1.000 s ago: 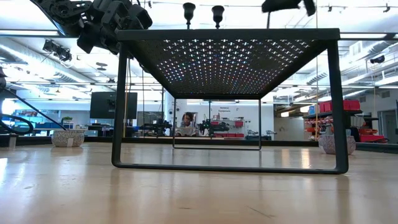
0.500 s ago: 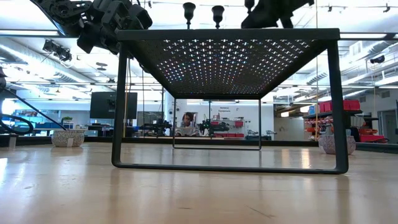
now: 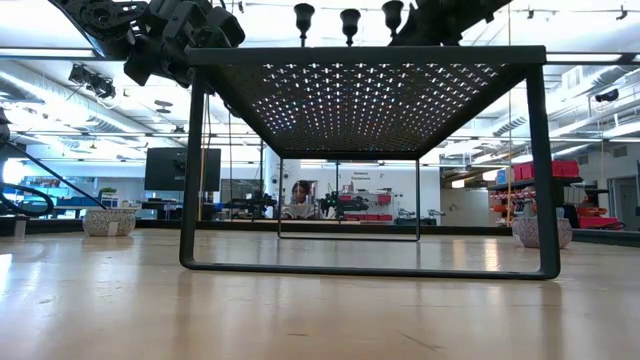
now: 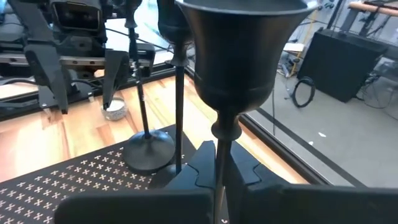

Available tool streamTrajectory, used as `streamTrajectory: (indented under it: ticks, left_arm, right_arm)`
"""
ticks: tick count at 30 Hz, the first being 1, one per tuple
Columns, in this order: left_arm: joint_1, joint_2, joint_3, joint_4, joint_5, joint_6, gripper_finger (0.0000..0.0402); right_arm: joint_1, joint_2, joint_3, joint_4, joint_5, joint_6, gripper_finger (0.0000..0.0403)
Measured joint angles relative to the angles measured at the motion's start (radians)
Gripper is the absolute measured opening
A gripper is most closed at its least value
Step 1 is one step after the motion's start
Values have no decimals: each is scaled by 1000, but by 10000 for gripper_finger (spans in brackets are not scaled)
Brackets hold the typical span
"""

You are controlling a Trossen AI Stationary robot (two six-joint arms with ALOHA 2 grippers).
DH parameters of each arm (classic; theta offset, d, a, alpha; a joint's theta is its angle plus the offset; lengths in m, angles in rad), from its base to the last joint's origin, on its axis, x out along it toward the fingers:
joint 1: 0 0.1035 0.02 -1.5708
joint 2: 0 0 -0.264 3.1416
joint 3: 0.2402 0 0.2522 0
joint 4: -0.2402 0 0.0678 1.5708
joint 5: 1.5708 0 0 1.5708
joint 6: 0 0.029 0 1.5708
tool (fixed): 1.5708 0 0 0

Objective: Pick & Place candle stick holders
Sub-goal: Put the black candle holder on the shelf

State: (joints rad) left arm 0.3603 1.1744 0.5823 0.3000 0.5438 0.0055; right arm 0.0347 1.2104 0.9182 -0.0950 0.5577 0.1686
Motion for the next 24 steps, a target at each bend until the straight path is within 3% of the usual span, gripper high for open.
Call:
streamTrajectory:
  ticks: [17,24]
  left_arm:
    - [0,0,0,0,0,-3,193]
    - [0,0,0,0,0,-3,193]
  right_arm:
    - [-7,1,0,-14,-27,-27,76]
    - [-7,1,0,-20,-27,-31,125]
